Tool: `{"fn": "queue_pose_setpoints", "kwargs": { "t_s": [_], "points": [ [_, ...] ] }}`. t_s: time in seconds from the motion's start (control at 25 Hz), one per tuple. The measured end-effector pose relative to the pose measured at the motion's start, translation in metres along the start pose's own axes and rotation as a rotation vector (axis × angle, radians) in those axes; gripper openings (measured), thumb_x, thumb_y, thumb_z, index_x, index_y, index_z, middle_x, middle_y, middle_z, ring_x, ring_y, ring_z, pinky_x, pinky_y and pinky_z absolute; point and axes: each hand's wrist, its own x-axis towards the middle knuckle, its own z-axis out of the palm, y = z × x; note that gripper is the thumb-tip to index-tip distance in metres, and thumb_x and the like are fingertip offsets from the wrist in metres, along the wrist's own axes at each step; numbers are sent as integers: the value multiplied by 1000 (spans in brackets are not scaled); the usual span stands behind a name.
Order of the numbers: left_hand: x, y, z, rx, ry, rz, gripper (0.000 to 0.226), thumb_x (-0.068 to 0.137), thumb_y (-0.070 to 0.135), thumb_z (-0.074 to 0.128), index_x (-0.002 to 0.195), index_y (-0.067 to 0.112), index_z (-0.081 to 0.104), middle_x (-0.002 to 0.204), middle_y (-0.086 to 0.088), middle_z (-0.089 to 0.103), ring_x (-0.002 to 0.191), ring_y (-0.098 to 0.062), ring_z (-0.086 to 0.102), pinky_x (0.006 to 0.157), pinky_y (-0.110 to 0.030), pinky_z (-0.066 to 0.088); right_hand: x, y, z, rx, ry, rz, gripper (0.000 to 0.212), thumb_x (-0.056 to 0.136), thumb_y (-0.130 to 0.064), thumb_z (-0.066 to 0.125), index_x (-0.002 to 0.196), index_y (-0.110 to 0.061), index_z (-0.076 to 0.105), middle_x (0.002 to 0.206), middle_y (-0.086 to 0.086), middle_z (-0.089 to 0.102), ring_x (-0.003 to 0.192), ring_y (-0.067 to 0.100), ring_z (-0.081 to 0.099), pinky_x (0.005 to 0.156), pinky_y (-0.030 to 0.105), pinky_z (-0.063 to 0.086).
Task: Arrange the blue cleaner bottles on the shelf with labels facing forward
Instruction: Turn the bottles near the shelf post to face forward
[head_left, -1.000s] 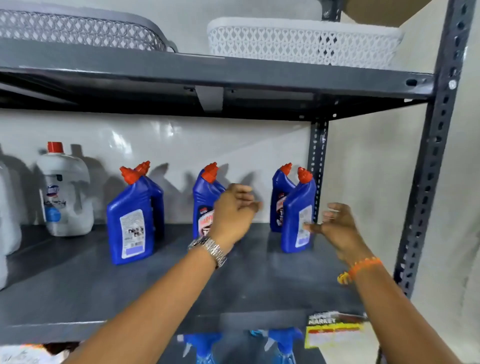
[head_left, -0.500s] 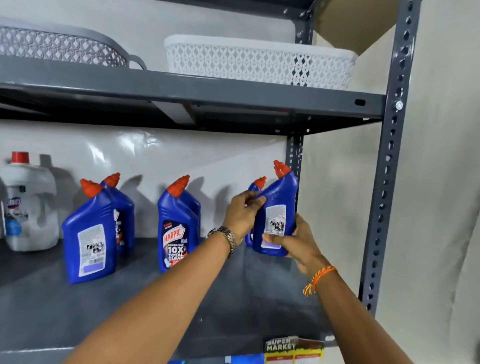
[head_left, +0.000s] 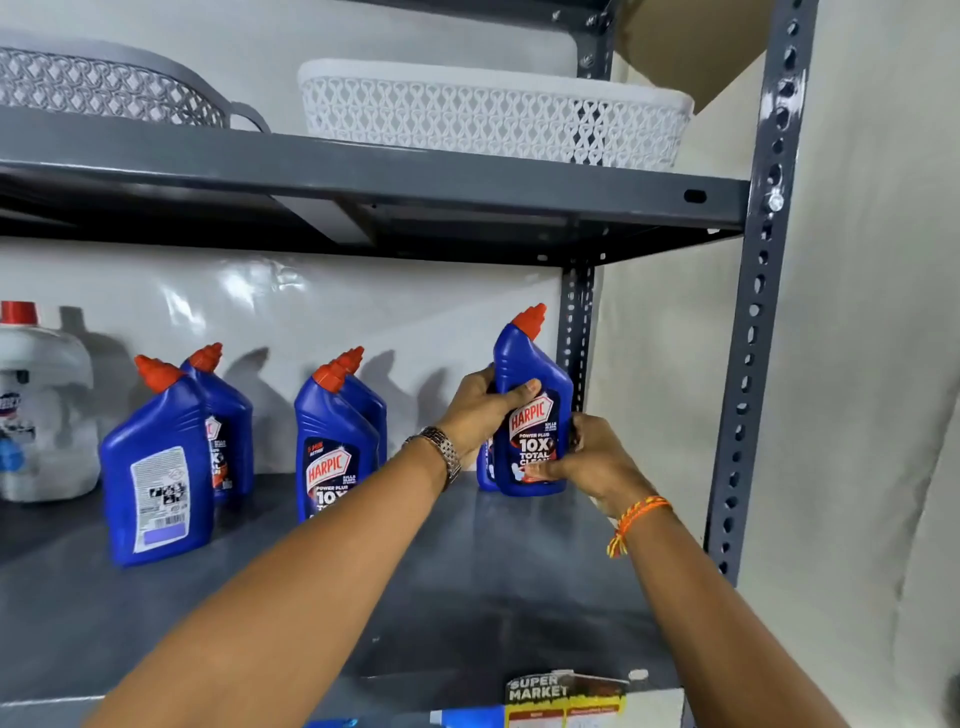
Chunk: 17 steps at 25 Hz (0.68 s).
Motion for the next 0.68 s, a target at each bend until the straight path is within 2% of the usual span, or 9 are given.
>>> {"fn": "queue_pose_setpoints", "kwargs": {
  "t_s": [0.12, 0.28, 0.48, 0.56, 0.68],
  "points": [
    [4, -21, -1, 68, 36, -42, 36, 85, 16, 75, 116, 1, 66, 110, -21, 74, 93, -31, 71, 88, -45, 59, -4, 13, 15, -72, 71, 53, 69, 54, 0, 94, 115, -5, 64, 105, 8, 73, 99, 27, 70, 81, 34, 57],
    [5, -40, 0, 107, 24, -86, 24, 84, 14, 75, 107, 10, 69, 109, -18, 74, 99, -32, 71, 92, -46, 58, -4, 35, 24, -79, 91, 117, 74, 54, -4, 95, 119, -6, 61, 111, 9, 72, 104, 28, 69, 92, 42, 59],
    [3, -53, -5, 140, 22, -109, 31, 83, 14, 76, 112, 9, 67, 115, -21, 73, 108, -39, 70, 98, -53, 55, -5, 52, 34, -67, 95, 149, 74, 57, -6, 94, 121, -10, 57, 114, 7, 70, 108, 28, 67, 97, 45, 57],
    [-4, -41, -7, 150, 5, -108, 36, 85, 8, 72, 119, 8, 61, 120, -18, 70, 111, -36, 67, 99, -47, 54, -6, 50, 35, -85, 85, 144, 76, 55, -6, 95, 121, -10, 58, 115, 8, 71, 107, 27, 67, 96, 45, 58],
    [-38, -10, -26, 182, 42, -40, 65, 85, 10, 73, 143, 9, 42, 127, -3, 57, 118, -21, 57, 99, -34, 47, -17, 40, 25, -215, 40, 154, 62, 59, -5, 91, 112, -12, 59, 116, 10, 72, 104, 27, 69, 96, 44, 57]
  ]
}}
